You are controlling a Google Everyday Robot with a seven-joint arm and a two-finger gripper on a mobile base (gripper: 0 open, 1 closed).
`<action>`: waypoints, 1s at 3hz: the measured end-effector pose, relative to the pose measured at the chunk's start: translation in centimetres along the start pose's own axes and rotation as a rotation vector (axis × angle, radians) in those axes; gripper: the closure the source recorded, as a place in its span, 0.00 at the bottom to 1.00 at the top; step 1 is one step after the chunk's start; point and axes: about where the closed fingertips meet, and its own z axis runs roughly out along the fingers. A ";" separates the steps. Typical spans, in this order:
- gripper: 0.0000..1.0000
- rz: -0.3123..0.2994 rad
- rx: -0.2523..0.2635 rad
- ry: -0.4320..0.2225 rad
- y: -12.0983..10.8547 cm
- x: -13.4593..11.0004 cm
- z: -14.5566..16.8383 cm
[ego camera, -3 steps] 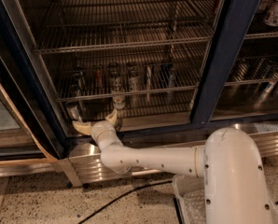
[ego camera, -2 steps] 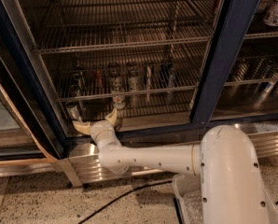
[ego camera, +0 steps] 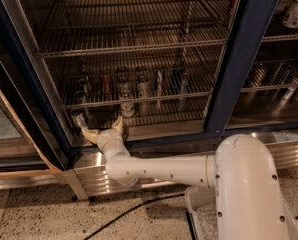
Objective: Pick coke can from bottom shelf of fridge
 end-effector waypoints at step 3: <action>0.21 0.000 0.000 0.000 0.0 0.0 0.0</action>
Offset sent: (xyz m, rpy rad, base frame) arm 0.0000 0.0000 0.0000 0.0000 0.0000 0.0000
